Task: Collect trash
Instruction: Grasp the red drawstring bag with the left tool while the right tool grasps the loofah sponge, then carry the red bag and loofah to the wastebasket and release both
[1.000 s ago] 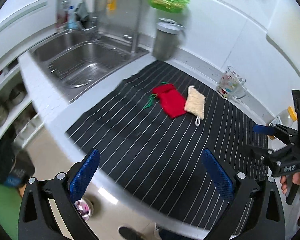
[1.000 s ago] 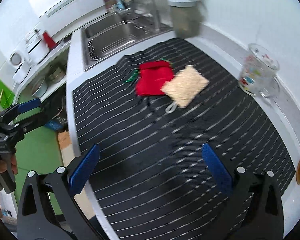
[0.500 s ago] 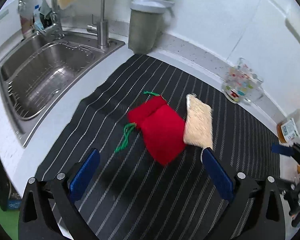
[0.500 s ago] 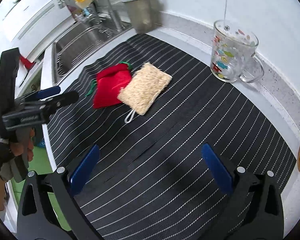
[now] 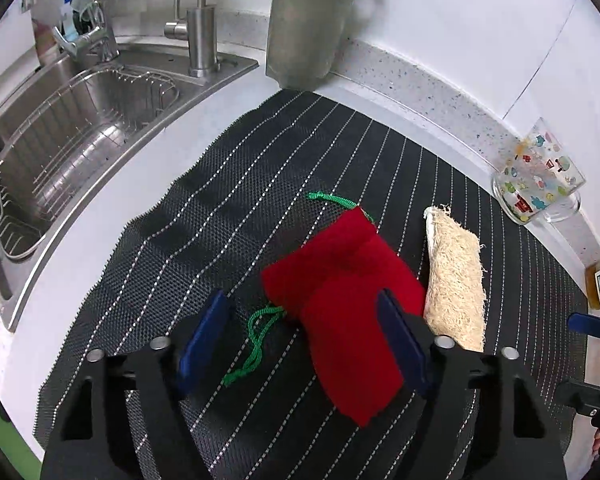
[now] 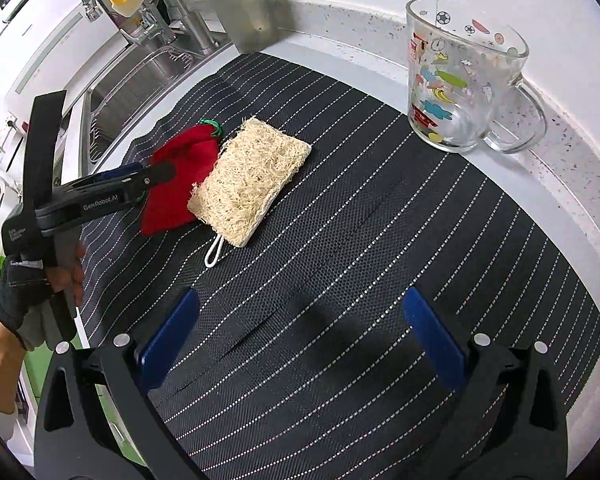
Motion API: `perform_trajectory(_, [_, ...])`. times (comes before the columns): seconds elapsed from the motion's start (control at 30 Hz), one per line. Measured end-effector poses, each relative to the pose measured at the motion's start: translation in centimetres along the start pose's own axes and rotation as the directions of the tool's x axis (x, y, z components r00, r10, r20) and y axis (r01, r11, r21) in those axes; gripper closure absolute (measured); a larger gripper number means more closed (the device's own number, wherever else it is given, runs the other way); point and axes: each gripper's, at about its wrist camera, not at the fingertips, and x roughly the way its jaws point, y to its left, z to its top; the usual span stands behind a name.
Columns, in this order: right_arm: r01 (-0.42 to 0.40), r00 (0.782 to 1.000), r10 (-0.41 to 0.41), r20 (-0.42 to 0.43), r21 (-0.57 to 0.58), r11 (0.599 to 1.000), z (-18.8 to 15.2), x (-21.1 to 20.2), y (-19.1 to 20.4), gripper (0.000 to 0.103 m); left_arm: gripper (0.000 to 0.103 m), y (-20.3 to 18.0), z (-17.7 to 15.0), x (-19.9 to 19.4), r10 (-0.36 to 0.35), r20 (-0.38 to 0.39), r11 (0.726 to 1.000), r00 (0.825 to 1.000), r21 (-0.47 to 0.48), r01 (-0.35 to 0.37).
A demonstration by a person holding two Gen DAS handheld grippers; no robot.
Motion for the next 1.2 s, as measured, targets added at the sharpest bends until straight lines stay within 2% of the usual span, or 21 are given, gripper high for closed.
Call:
perform_trajectory(0.07, [-0.005, 1.000, 0.005, -0.002, -0.002, 1.000, 0.1, 0.2, 0.1, 0.003, 0.067, 0.0, 0.2, 0.0, 0.004, -0.004, 1.000, 1.000, -0.001, -0.004])
perform_trajectory(0.23, [-0.014, 1.000, 0.014, -0.005, -0.012, 1.000, 0.5, 0.6, 0.8, 0.003, 0.075, -0.1, 0.2, 0.2, -0.016, -0.017, 1.000, 1.000, 0.010, 0.016])
perform_trajectory(0.3, [-0.014, 1.000, 0.014, -0.005, -0.014, 1.000, 0.6, 0.6, 1.0, 0.003, 0.085, -0.1, 0.3, 0.1, -0.021, -0.017, 1.000, 1.000, 0.008, 0.022])
perform_trajectory(0.37, [-0.013, 1.000, 0.013, -0.003, -0.015, 1.000, 0.7, 0.6, 1.0, 0.003, 0.089, -0.1, 0.4, -0.3, -0.029, -0.014, 1.000, 0.999, 0.010, 0.029])
perform_trajectory(0.63, [-0.010, 1.000, 0.010, 0.009, -0.026, 1.000, 2.1, 1.3, 2.6, 0.003, 0.091, 0.7, 1.3, -4.0, -0.035, 0.040, 0.999, 0.999, 0.010, 0.034])
perform_trajectory(0.83, [-0.005, 1.000, 0.005, -0.001, -0.022, 1.000, 3.8, 3.2, 4.2, 0.003, 0.091, 2.0, 2.0, -6.9, -0.023, 0.090, 1.000, 0.996, 0.023, 0.021])
perform_trajectory(1.2, [0.065, 0.998, -0.064, -0.024, 0.030, 0.997, 6.4, 8.0, 5.2, 0.003, 0.091, 5.3, 1.6, -7.4, -0.017, 0.091, 1.000, 0.996, 0.003, 0.017])
